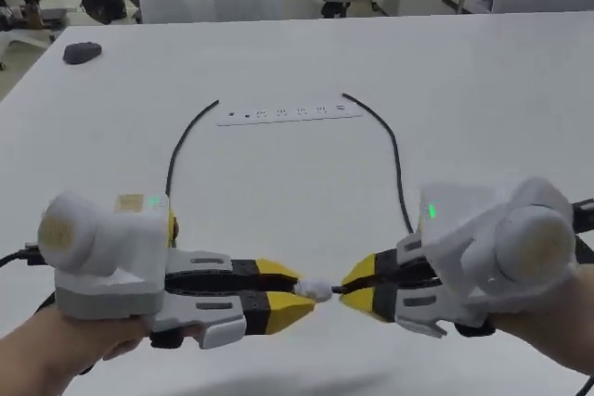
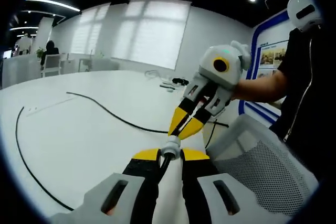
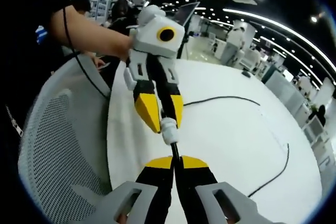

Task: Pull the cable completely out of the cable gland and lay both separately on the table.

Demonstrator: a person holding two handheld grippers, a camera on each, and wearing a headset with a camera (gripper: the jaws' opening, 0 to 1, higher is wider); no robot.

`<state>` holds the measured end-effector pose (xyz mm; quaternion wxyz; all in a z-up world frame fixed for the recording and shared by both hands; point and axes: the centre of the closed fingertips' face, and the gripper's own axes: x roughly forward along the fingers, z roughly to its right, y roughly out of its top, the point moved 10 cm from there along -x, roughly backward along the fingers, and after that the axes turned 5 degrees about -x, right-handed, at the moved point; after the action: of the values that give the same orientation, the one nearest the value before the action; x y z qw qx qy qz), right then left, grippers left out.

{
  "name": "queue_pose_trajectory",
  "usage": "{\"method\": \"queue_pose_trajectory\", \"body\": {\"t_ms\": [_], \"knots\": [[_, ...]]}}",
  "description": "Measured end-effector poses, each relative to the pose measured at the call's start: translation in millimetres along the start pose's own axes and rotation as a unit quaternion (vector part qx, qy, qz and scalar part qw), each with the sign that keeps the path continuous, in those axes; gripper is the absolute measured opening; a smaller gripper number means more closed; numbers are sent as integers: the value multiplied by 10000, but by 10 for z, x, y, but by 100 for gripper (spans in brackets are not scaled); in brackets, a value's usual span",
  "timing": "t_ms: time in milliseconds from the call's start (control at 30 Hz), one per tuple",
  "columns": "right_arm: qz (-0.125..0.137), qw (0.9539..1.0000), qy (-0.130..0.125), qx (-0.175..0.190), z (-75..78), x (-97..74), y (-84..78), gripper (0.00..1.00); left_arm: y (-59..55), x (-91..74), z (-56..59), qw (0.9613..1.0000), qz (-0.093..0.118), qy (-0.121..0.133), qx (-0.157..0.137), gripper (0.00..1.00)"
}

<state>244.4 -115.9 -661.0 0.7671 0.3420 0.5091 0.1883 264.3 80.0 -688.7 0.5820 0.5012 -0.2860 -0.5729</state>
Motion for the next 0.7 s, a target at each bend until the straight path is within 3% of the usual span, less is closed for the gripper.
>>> {"method": "queue_pose_trajectory", "body": {"t_ms": [67, 133, 167, 233, 267, 300, 333, 367, 400, 500, 600, 700], "knots": [[-116, 9986, -374, 361, 78, -110, -108, 0, -14, -65, -38, 9998, 111, 179, -62, 14], [-364, 9928, -971, 598, 205, -258, -308, 0, -48, -145, -87, 9990, 189, 389, -131, 14], [-390, 9877, -1218, 902, 282, -347, -450, 0, -62, -174, -85, 9988, 173, 431, -120, 14], [-436, 9775, -1464, 1454, 378, -464, -670, 0, -86, -222, -74, 9987, 191, 455, -146, 14], [-486, 9730, -1604, 1587, 424, -547, -802, 0, -98, -237, -67, 9986, 166, 478, -138, 14], [-459, 9737, -1618, 1535, 453, -590, -889, 0, -104, -244, -71, 9986, 120, 513, -104, 14], [-512, 9665, -1805, 1749, 484, -646, -1012, 0, -111, -250, -73, 9985, 59, 539, -92, 14], [-650, 9627, -1855, 1859, 498, -678, -1097, 0, -114, -252, -71, 9984, 51, 551, -64, 14], [-765, 9636, -1891, 1730, 484, -709, -1177, 0, -115, -251, -67, 9984, 53, 549, -73, 14], [-1096, 9598, -1958, 1688, 466, -746, -1343, 0, -117, -247, -74, 9982, 60, 584, -103, 14], [-1155, 9582, -1942, 1756, 430, -758, -1458, 0, -111, -243, -79, 9981, 67, 598, -106, 14], [-1066, 9572, -1922, 1884, 405, -754, -1455, 1, -106, -232, -73, 9982, 46, 587, -95, 14]]}}
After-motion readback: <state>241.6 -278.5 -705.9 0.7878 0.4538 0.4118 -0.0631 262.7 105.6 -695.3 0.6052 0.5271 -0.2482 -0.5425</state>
